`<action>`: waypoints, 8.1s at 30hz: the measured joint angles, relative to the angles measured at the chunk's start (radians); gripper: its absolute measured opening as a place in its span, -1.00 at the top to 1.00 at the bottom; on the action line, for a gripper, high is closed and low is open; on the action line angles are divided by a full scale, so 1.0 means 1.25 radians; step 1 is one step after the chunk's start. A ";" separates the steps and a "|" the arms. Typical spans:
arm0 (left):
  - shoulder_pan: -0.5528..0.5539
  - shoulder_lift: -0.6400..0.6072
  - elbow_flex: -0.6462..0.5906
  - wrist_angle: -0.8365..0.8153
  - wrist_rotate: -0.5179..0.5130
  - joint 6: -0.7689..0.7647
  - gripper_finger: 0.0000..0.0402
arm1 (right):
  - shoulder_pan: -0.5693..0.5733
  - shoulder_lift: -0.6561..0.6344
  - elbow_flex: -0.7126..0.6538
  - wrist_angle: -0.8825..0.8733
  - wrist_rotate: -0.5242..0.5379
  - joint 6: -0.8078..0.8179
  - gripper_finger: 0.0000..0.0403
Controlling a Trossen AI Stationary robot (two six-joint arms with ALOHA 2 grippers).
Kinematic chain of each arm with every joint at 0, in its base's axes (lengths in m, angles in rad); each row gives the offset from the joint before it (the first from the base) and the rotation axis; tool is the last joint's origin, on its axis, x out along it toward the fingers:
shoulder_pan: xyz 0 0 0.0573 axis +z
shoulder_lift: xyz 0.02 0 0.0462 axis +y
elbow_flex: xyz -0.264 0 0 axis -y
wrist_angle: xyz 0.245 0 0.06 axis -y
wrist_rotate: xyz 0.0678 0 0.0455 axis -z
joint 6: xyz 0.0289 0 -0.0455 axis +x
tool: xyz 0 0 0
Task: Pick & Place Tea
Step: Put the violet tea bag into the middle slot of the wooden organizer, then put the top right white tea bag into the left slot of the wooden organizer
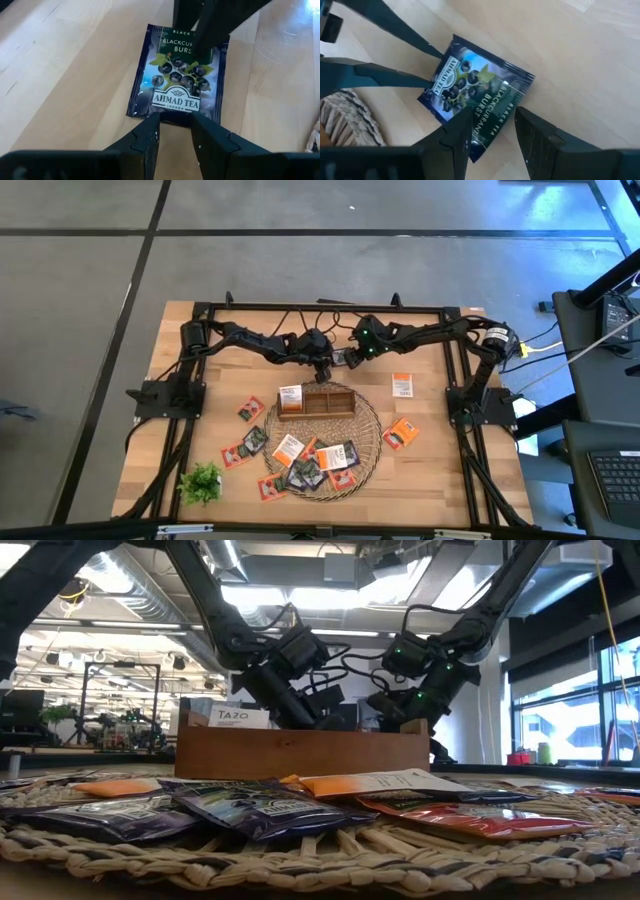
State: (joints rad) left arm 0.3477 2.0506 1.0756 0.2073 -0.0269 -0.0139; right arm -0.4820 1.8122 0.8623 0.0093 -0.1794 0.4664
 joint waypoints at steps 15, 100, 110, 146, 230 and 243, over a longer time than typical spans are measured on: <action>0.000 0.002 -0.001 -0.002 -0.001 -0.001 0.46 | -0.019 0.001 -0.001 -0.011 -0.085 0.004 0.50; 0.026 -0.482 -0.005 -0.707 -0.214 0.000 0.46 | 0.400 0.249 0.802 -0.873 0.206 -0.693 0.94; 0.026 -0.483 -0.005 -0.689 -0.214 0.000 0.47 | 0.399 0.248 0.802 -0.864 0.206 -0.698 0.75; 0.010 -0.483 -0.105 -0.260 0.061 0.053 0.45 | 0.269 -0.459 -0.034 -0.564 0.167 -0.016 0.56; 0.010 -0.483 -0.106 -0.304 0.036 0.022 0.46 | 0.129 -0.124 -0.128 -0.122 0.181 -0.948 0.21; 0.013 -0.420 -0.105 -0.226 0.078 0.026 0.46 | 0.120 -0.084 -0.080 -0.099 0.164 -1.019 0.21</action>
State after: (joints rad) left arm 0.3634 1.5251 0.9440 -0.0754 0.0702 0.0185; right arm -0.3319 1.7078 0.7620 -0.1139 0.0259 -0.8074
